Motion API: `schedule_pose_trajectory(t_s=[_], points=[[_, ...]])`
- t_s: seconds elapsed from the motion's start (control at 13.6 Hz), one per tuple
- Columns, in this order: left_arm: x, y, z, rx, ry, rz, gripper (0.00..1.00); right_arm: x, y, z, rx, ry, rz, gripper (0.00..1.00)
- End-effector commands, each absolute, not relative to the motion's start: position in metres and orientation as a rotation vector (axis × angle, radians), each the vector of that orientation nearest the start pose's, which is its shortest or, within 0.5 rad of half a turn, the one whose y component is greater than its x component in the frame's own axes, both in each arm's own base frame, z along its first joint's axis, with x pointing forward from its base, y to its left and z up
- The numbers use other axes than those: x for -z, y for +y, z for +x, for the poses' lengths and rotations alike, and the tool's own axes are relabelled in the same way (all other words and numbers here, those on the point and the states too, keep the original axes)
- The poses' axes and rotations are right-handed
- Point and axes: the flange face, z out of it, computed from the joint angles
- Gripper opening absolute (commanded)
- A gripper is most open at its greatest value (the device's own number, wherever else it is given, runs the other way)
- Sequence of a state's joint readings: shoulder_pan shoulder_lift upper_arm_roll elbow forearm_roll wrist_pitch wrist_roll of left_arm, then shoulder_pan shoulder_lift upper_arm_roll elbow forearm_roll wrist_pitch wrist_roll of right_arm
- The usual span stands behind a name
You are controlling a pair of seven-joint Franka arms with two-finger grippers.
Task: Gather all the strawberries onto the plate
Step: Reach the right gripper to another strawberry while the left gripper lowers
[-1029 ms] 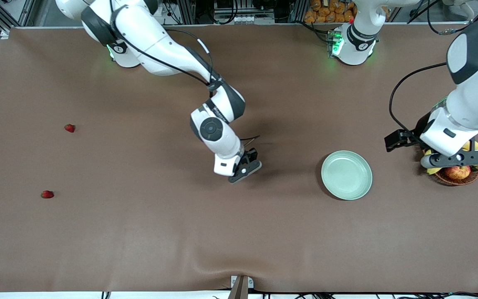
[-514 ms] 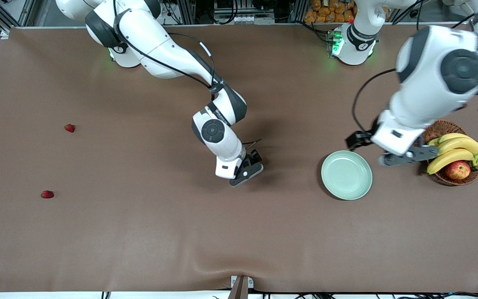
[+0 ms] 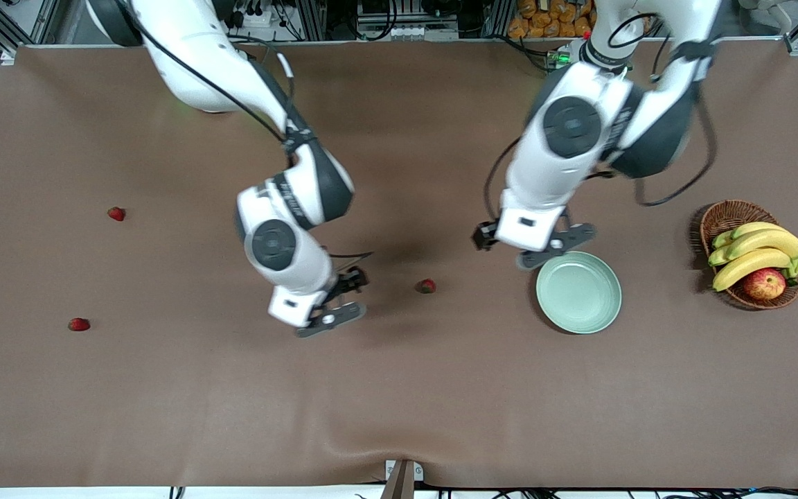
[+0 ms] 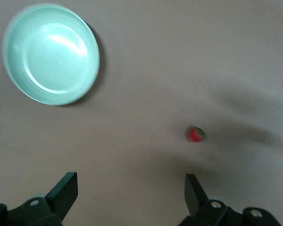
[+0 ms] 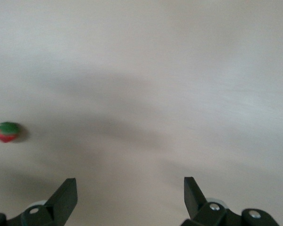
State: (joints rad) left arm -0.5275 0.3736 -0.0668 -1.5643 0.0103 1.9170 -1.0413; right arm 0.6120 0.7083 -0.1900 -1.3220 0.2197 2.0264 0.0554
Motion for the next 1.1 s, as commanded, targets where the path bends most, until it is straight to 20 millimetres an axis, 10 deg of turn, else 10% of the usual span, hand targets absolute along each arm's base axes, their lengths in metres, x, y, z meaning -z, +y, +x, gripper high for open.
schedule_pose_trajectory(t_s=[0.0,0.51,1.03], points=[[-0.383,-0.422,0.568,-0.038,-0.796,-3.060,1.00,-0.326,0.285,0.634,-0.082,-0.365,-3.068,1.00],[-0.267,-0.471,0.574,0.172,-0.820,-3.122,1.00,-0.326,0.110,0.598,-0.280,-0.075,-3.141,1.00],[-0.215,-0.476,0.562,0.230,-0.576,-3.088,0.86,-0.281,-0.132,0.555,-0.446,-0.110,-3.088,1.00]])
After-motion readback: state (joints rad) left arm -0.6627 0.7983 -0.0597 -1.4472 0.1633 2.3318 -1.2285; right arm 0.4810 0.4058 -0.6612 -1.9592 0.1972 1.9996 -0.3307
